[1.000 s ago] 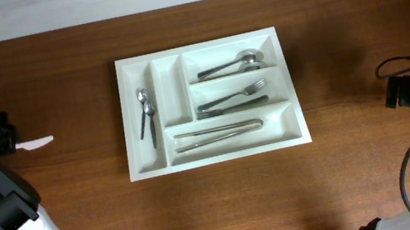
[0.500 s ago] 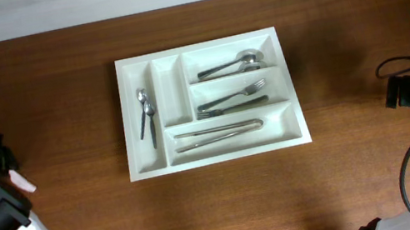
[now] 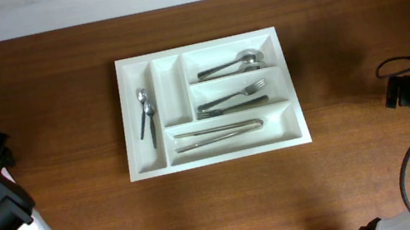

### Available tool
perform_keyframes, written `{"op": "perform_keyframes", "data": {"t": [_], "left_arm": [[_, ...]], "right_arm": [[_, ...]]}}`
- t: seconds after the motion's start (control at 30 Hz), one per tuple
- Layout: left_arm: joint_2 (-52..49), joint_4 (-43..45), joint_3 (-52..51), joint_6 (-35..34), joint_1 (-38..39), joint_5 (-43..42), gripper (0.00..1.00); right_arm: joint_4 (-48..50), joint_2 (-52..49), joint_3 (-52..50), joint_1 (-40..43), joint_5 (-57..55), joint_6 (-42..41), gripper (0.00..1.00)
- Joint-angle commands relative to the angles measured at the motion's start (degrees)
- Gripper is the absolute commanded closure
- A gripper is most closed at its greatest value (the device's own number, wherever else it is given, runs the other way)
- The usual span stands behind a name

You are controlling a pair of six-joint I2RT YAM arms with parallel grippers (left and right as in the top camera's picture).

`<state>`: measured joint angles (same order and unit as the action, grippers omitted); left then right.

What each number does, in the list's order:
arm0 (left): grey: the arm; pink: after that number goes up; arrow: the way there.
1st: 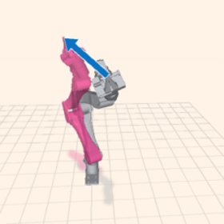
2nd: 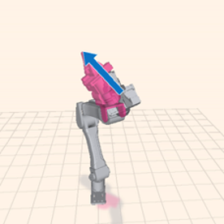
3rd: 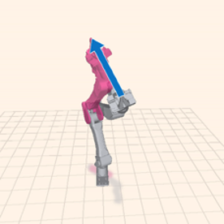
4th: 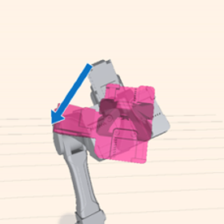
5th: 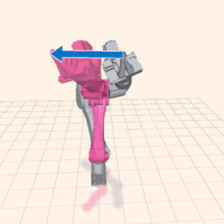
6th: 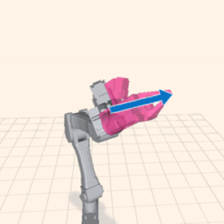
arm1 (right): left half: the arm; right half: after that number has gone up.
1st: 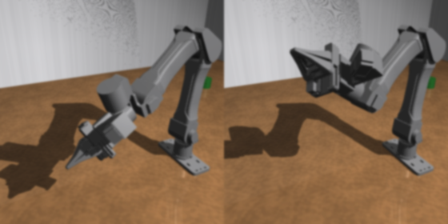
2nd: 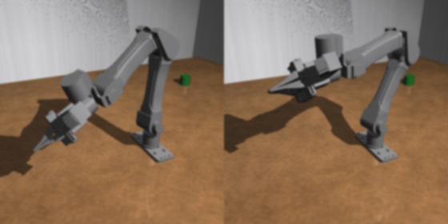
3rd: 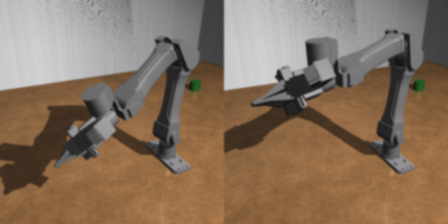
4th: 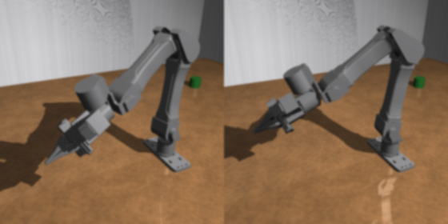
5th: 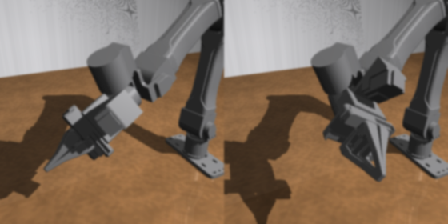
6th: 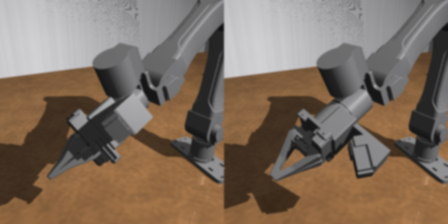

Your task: Pack container

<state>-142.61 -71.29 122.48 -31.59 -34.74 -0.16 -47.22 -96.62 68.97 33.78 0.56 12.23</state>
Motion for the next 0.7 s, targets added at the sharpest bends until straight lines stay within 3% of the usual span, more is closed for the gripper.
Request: {"op": "perform_keyframes", "data": {"t": [0.0,0.2,0.23,0.27,0.3,0.33,0.37,0.53,0.67], "left_arm": [[3.0,0.2,1.6,8.0,2.0,0.4,0.98],[9.1,-1.8,2.1,9.0,3.7,0.4,0.98],[9.8,-2.4,2.1,9.0,3.7,0.5,0.9],[10.6,-3.2,2.1,9.0,3.7,0.5,0.72],[11.2,-4.2,2.1,9.0,3.6,0.4,0.49],[11.6,-5.0,2.1,9.1,3.4,0.5,0.15],[12.0,-6.0,2.1,9.6,3.1,0.4,0.01],[12.3,-11.1,2.1,15.8,1.5,1.3,0.01],[12.3,-12.7,2.1,16.3,0.1,8.3,0.01]], "right_arm": [[0.1,-0.3,0.0,0.0,0.5,0.2,0.01],[0.1,-0.3,0.0,0.0,0.5,0.2,0.01],[0.1,-0.3,0.0,0.0,0.5,0.2,0.01],[0.1,-0.3,0.0,0.0,0.5,0.2,0.01],[0.1,-0.3,0.0,0.0,0.5,0.2,0.01],[0.1,-0.3,0.0,0.0,0.5,0.2,0.01],[0.1,-0.3,0.0,0.0,0.5,0.2,0.01],[0.1,-0.3,0.0,0.0,0.5,0.2,0.01],[0.1,-0.3,0.0,0.0,0.5,0.2,0.01]]}}
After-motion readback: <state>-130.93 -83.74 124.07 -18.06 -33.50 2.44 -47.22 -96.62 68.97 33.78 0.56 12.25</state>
